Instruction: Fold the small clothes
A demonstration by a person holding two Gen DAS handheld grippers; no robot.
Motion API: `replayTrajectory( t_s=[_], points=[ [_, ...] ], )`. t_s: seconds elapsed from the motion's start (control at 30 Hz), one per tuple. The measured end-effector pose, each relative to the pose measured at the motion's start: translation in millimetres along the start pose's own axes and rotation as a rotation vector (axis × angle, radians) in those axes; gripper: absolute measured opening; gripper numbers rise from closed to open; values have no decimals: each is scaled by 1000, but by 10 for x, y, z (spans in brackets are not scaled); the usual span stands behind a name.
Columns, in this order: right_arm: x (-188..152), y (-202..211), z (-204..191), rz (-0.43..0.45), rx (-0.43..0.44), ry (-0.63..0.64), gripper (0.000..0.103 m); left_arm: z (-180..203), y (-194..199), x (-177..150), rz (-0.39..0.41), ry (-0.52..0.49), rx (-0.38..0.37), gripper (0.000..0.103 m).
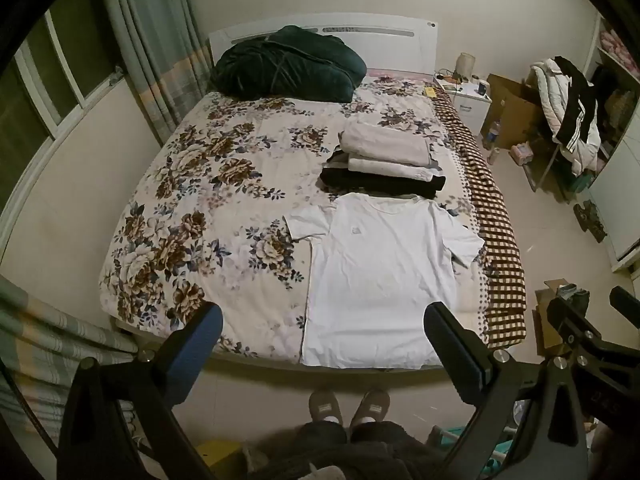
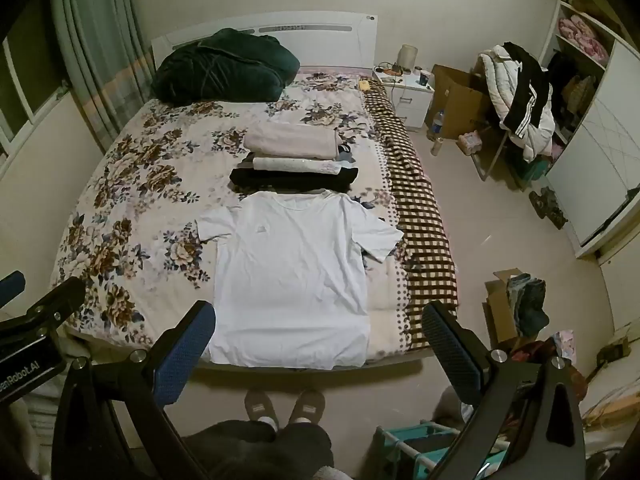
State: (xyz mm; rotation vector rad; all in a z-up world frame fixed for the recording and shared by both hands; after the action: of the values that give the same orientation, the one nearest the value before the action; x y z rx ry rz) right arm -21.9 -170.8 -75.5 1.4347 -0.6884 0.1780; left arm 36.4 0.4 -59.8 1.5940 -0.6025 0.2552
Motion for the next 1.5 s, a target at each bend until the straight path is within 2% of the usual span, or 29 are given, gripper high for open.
replayTrajectory(
  t_s=[0.6, 0.73, 0.97, 1.5],
  points=[
    [-8, 76, -12, 16, 2, -1, 103, -21, 35, 40, 16, 2, -4, 103],
    [107, 206, -104, 22, 1, 2, 103, -17, 43, 45, 16, 0, -4, 103],
    [68, 212, -80, 28, 1, 0, 103, -21, 125, 178, 18, 4, -8, 103],
    [62, 235, -63, 35, 7, -1, 103, -12, 152, 204, 28, 4, -6, 103]
  ],
)
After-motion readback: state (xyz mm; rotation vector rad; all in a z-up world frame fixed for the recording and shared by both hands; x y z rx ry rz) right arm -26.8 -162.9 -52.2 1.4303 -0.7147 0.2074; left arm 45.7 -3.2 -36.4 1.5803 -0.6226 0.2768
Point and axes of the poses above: each gripper's, at about its wrist camera, not at the fingertips, and y roughly against the way its jaws point, z to its right, x to its top, the point moved 7 cm from there along -y, roughly the way its jaws point, and after that the axes turned 8 degrees about -y, right-handed, at the moved point
